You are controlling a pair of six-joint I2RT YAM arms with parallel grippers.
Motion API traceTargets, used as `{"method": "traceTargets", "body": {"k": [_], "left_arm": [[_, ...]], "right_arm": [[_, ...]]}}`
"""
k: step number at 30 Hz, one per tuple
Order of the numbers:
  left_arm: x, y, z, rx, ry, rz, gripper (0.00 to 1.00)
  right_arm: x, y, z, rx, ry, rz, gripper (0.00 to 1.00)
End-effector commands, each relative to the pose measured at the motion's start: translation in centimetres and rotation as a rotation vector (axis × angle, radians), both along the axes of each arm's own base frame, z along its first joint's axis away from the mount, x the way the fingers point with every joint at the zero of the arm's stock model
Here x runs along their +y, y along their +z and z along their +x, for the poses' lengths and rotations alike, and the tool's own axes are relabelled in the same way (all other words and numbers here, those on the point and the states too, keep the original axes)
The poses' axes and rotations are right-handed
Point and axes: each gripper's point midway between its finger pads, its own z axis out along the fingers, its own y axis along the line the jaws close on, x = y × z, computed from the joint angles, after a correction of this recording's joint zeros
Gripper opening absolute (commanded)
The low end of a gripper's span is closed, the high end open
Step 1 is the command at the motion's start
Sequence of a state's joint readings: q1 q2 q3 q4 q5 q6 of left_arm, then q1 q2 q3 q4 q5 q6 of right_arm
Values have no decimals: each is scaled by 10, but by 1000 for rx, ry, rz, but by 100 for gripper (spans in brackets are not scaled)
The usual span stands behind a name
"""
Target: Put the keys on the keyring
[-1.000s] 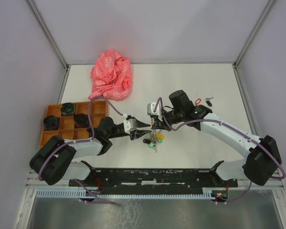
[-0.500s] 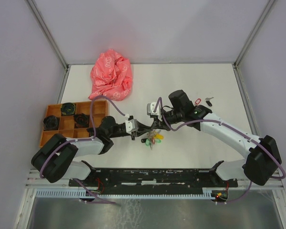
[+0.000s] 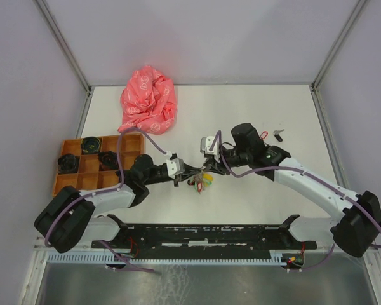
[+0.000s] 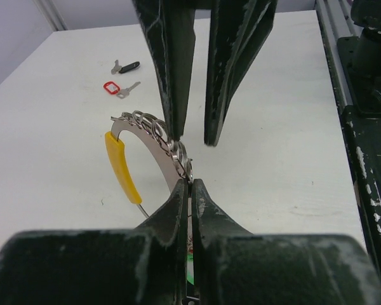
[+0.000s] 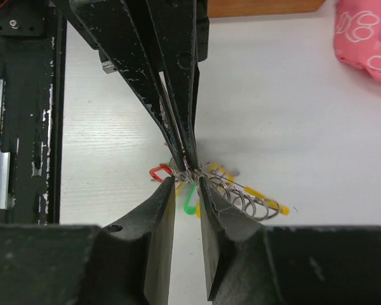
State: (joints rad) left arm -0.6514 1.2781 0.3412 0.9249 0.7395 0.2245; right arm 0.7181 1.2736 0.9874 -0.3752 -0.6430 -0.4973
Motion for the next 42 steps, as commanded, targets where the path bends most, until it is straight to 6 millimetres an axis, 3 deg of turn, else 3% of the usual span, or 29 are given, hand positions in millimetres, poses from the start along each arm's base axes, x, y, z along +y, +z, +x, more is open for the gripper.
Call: {"method": "traceTargets", "body": {"k": [1,12,27,35,42], "left_arm": [[4,20,13,-15,84,-30,3],[11,12,19,135,174,-35,3],[1,0,12,183,101,9,3],[0,-4,10,186,82,24,3],[5,-4,34,264,229,6,3]], "right_arm": [[-7,24,14,-90,-122,69,31],[-6,1,24,-33,-250,137,35],[7,-26,53,35,-384,159,37],[-17,-38,81,82,-623,88,37],[-32,-38,67,57,-608,59,36]]}}
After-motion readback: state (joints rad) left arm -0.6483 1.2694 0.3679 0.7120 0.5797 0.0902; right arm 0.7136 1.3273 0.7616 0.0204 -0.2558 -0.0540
